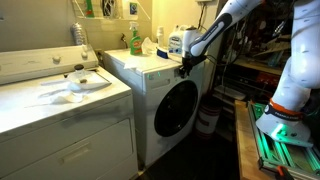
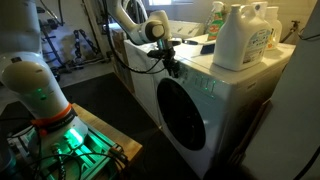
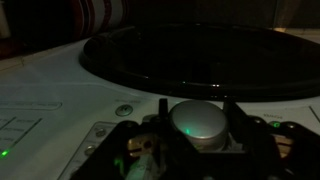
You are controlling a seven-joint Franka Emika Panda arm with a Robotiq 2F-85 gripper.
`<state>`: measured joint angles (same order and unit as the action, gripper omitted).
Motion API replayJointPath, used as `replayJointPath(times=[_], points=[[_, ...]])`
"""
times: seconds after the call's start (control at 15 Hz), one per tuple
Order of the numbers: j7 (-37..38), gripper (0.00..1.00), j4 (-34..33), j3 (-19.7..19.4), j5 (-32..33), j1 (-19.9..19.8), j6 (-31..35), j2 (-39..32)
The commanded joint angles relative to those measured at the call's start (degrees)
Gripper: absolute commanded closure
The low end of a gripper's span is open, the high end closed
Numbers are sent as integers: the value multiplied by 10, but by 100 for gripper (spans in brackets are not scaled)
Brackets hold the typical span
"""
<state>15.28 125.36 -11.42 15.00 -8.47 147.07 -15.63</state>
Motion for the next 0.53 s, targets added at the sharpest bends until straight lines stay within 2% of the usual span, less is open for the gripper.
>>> replayJointPath(times=[0.0,0.27,0.47], points=[[-16,69,1,-7,-19,0,13,-3],[-98,69,10,13,-115,-33,20,6],[-208,69,17,39,-241,-73,35,11]])
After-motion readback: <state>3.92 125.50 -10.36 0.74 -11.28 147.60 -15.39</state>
